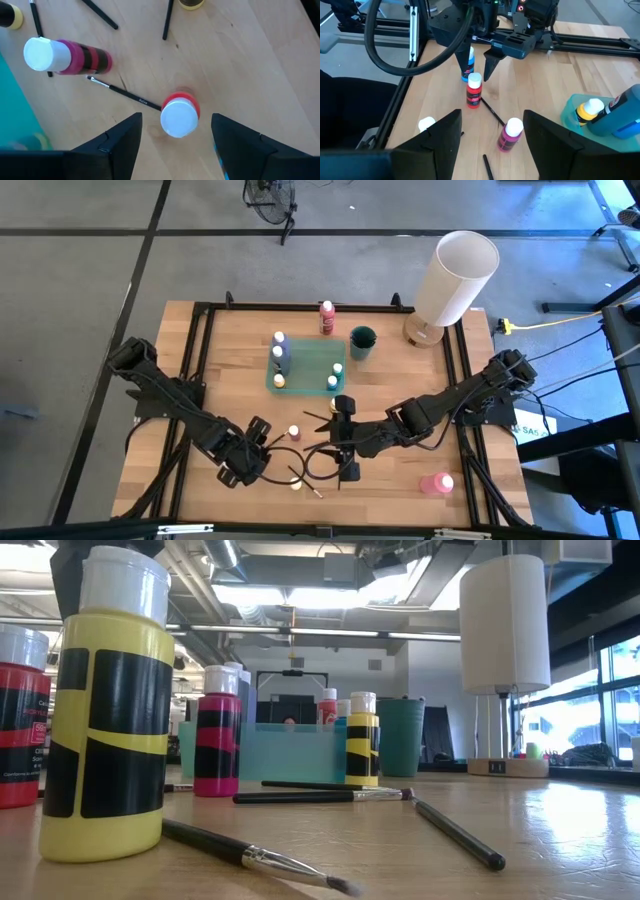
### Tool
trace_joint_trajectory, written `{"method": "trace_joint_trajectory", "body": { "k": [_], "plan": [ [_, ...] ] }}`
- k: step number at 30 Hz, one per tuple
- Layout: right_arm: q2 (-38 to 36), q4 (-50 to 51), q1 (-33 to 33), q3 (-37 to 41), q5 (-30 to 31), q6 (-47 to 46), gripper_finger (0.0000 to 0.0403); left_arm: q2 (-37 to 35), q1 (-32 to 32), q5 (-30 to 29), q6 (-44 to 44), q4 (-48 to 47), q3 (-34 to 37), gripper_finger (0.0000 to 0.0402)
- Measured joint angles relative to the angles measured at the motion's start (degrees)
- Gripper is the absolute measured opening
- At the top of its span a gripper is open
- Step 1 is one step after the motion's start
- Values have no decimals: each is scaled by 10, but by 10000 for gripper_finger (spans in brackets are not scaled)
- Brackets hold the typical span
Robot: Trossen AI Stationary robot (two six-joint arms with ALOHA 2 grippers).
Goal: Pick & Place Paint Supplies
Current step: Put the small red paint bottle into the green bin
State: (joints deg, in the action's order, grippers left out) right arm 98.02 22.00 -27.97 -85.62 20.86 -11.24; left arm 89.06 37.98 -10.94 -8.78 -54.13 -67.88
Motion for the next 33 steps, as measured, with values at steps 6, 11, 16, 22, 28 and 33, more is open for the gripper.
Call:
{"method": "trace_joint_trajectory", "body": {
  "k": [6, 11, 16, 22, 28, 33],
  "plan": [
    [0, 0, 0, 0, -1, 1, 216, 0, 3, 1, -4, 0, 0, 236],
    [0, 0, 0, 0, -1, 1, 216, 0, 3, 1, 1, 0, 0, 236],
    [0, 0, 0, 0, -1, 1, 216, 0, 2, 1, 1, 0, 0, 235],
    [0, 0, 0, 0, -1, 2, 216, 6, 2, 3, 1, 0, 0, 235],
    [0, 0, 0, 0, -1, 2, 216, 21, 2, 4, 3, 0, 0, 235],
    [0, 0, 0, 0, 0, 2, 215, 40, 2, 7, 19, 1, 0, 235]
  ]
}}
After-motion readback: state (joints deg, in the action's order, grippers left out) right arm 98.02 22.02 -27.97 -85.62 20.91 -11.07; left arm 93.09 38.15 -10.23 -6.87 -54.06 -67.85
